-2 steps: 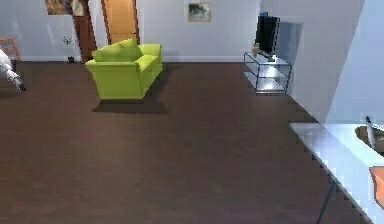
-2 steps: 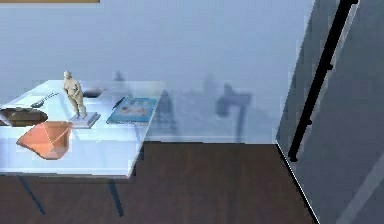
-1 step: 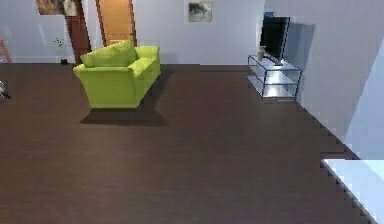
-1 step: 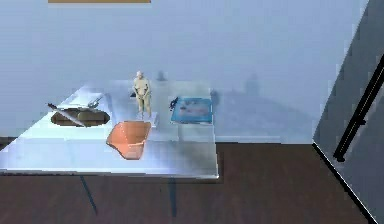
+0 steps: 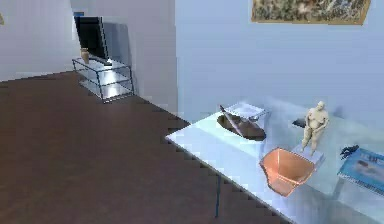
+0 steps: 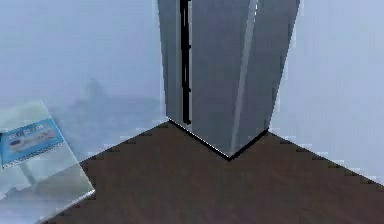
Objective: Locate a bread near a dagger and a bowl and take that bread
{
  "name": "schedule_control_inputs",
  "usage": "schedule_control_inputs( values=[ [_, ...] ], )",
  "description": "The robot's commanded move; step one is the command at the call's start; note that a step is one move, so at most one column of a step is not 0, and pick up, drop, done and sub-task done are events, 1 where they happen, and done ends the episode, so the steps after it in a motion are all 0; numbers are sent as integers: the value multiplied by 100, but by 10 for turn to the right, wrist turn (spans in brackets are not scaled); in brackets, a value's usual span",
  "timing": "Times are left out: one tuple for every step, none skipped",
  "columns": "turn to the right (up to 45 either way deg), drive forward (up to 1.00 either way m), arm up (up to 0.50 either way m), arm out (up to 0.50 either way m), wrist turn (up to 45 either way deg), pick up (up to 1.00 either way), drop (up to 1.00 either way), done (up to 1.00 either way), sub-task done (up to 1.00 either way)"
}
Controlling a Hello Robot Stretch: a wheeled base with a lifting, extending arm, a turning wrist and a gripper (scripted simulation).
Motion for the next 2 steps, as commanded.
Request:
schedule_control_inputs(
  values=[
    [450, 0, 0, 0, 0, 0, 0, 0, 0],
    [0, 20, 0, 0, 0, 0, 0, 0, 0]
  ],
)
